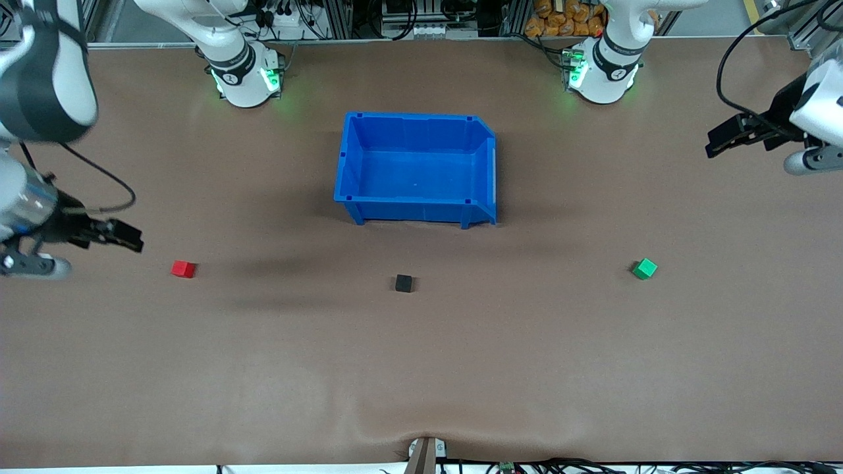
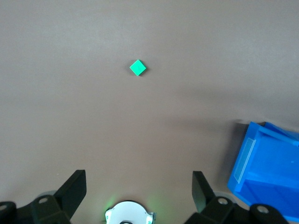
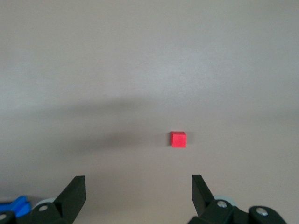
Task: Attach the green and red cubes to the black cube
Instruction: 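Lower the right gripper to the red cube while the left gripper reaches the green cube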
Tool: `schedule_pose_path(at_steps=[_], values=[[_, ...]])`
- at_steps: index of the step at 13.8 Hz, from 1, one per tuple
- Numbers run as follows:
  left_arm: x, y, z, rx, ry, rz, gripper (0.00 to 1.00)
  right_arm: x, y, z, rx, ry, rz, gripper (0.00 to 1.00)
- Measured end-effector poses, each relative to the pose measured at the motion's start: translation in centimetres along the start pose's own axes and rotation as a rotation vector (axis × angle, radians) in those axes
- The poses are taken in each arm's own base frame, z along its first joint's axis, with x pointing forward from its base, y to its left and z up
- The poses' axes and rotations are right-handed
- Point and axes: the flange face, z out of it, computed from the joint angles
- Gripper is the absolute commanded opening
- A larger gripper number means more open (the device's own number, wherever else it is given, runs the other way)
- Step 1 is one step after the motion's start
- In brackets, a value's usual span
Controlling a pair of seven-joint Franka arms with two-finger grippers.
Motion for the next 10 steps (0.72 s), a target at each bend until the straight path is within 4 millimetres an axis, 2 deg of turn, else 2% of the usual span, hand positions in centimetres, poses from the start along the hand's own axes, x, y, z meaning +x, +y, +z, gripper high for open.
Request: schedule_pose_path(at_steps=[3, 5, 7, 10], values=[[0.5, -0.6, 1.7, 0.001, -0.008, -0.044, 1.0, 3.2, 0.9, 8.4, -0.003, -0.017, 0.009, 1.0], [0.8, -1.0, 2.9, 0.003, -0.018, -0.085, 1.0, 4.6, 0.7, 12.9, -0.002, 0.005, -0.007, 1.0], [1.2, -1.7, 4.4, 0.001, -0.017, -0.117, 1.0, 5.1, 1.1, 14.7, -0.004, 0.017, -0.076, 1.0], [2.3, -4.0, 7.7, -0.008, 0.004, -0.164, 1.0, 4.8, 4.1, 14.3, -0.003, 0.001, -0.256, 1.0]])
